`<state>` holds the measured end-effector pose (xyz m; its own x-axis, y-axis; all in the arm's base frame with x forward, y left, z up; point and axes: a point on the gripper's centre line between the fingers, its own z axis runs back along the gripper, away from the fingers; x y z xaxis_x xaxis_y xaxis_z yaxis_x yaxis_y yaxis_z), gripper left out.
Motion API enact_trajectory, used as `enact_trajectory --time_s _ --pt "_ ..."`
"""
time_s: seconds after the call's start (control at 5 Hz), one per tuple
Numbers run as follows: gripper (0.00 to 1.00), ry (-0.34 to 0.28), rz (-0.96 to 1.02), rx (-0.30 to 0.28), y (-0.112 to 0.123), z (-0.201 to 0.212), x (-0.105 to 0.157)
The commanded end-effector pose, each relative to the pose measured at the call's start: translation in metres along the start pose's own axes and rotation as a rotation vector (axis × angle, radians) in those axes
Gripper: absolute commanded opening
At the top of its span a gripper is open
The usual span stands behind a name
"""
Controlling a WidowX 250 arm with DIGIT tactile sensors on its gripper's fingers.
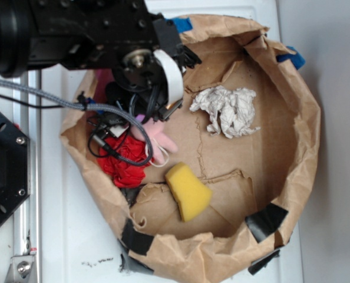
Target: Grab the pink bunny.
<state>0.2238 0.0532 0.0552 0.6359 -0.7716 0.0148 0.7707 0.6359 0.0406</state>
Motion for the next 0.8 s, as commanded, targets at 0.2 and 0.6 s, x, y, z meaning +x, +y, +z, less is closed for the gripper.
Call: enact_trajectory --time_s 0.2,0.6 --pt "1.0 0.041 -0.031 0.036 -0.0054 -0.0219 0.0079" --pt "0.0 0.043 -0.009 0.04 -0.0074 -0.0251 0.0089"
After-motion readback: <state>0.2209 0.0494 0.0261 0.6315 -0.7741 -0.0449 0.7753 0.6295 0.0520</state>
